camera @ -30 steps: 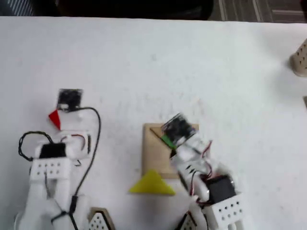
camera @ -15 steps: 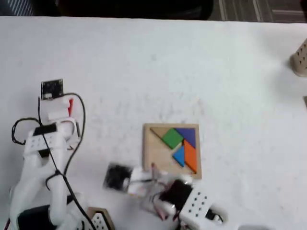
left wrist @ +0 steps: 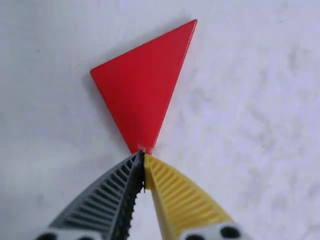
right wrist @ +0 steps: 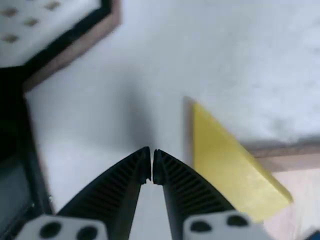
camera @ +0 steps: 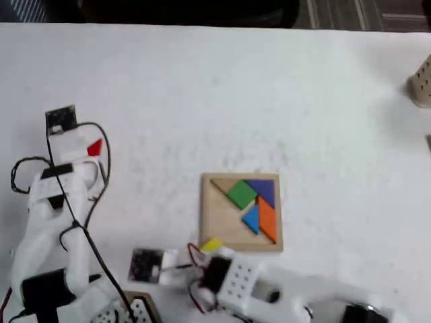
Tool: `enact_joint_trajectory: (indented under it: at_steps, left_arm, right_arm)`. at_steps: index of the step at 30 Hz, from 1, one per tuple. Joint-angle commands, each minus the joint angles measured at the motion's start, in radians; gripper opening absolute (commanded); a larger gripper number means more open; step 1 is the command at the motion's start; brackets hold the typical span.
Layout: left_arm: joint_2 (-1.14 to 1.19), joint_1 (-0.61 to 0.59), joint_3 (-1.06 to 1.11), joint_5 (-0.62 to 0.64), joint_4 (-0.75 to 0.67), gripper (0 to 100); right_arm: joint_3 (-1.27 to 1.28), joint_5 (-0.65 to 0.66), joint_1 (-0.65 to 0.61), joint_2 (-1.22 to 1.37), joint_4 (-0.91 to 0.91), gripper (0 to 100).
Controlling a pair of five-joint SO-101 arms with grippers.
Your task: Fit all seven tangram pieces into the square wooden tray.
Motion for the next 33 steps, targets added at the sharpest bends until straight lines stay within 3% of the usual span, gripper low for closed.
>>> enact_joint_trajectory:
  at_steps: [1, 15, 20, 29, 33]
  left_arm:
    - [0.001, -0.012, -0.049, 0.015, -0.017, 2]
    - [0.007, -0.012, -0.046, 0.015, -0.017, 2]
    - [0.008, -0.012, -0.046, 0.012, -0.015, 2]
    - [0.008, -0.012, -0.044, 0.009, -0.015, 2]
    - [0.008, -0.010, -0.044, 0.009, -0.015, 2]
  right_arm:
    - [-0.092, -0.012, 0.081, 0.101, 0.018, 1.8]
    - [-0.086, 0.003, 0.354, 0.079, 0.012, 1.8]
    - [-0.087, 0.086, 0.453, 0.074, 0.028, 1.8]
    - [-0.087, 0.129, 0.490, 0.030, 0.054, 1.8]
    - [-0.084, 0.152, 0.575, -0.093, 0.076, 1.8]
